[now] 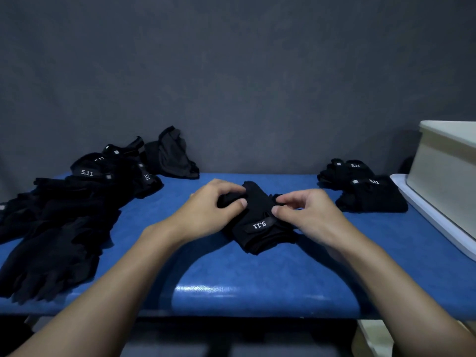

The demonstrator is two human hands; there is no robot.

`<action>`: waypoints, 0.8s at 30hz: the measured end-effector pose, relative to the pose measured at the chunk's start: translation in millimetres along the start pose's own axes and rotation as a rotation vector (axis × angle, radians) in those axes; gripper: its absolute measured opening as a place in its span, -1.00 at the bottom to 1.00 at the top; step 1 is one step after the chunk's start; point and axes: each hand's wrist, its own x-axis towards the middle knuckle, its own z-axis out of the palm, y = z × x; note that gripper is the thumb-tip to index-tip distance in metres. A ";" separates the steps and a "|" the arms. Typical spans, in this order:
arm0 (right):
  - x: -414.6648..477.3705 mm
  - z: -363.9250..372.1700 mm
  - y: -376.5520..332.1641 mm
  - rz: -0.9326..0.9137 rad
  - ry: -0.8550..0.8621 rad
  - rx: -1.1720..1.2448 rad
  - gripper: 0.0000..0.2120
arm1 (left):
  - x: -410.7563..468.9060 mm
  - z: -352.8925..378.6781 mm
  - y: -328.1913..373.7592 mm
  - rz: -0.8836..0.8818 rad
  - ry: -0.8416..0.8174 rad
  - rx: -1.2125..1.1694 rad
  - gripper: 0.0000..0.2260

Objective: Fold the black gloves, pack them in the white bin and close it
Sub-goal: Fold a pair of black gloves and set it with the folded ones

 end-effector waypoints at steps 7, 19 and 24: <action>-1.4 -3.9 -3.3 -0.046 0.027 0.144 -0.74 | -1.9 3.9 0.1 0.037 -0.056 0.022 -0.60; -2.9 -16.9 10.2 0.010 -0.090 -0.140 -0.73 | -14.5 5.7 5.1 0.004 -0.145 0.280 -0.49; -2.9 -16.3 13.8 -0.034 -0.130 -0.204 -0.63 | -17.0 6.9 5.9 -0.010 -0.178 0.337 -0.39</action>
